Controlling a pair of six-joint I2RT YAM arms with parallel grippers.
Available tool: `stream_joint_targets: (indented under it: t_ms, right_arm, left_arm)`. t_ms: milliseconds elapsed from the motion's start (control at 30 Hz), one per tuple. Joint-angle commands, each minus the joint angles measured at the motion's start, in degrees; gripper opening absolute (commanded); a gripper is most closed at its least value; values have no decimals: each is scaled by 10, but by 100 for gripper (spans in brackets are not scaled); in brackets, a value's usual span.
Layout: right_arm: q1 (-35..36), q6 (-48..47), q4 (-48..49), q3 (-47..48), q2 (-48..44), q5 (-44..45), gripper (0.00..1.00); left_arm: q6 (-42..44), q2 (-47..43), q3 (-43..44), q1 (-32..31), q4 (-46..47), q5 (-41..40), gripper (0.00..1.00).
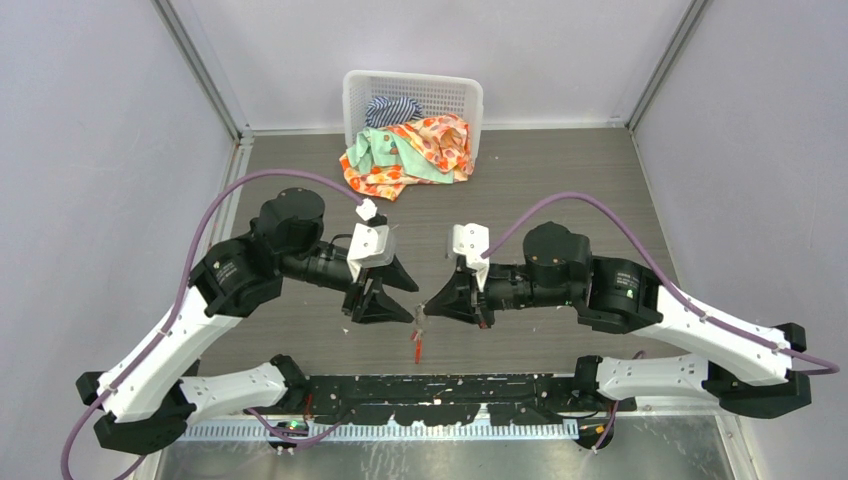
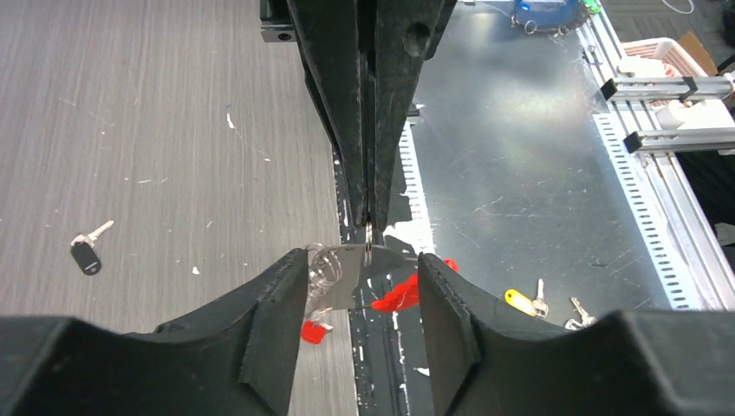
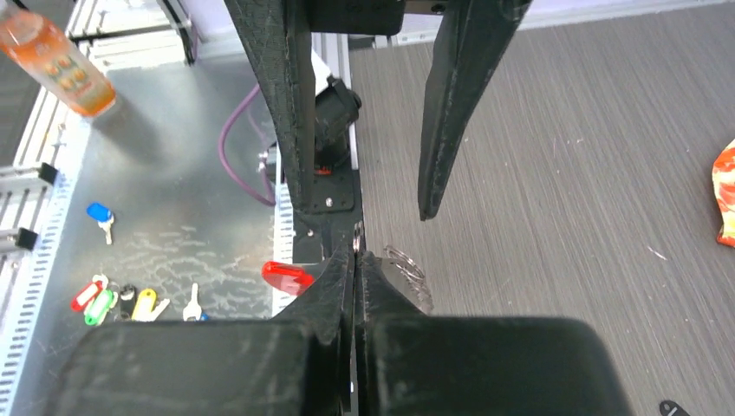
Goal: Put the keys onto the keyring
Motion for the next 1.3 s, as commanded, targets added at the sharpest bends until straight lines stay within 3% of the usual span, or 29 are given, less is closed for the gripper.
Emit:
stream_joint_targets:
  t_ms: [0, 233, 667, 1067, 1267]
  right_arm:
    - [2, 44, 145, -34, -49, 13, 1]
    - [3, 70, 227, -92, -90, 15, 1]
    - [2, 95, 343, -144, -94, 32, 1]
    - [3, 105, 427, -201, -108, 81, 1]
    - [2, 109, 426, -223, -125, 99, 1]
  left_arm:
    - [-2, -25, 10, 9, 21, -15, 52]
    - [-19, -49, -33, 18, 45, -36, 47]
    - [-154, -47, -95, 19, 199, 44, 40]
    - [-174, -54, -88, 31, 212, 50, 37]
    - [-171, -63, -80, 49, 198, 2, 25]
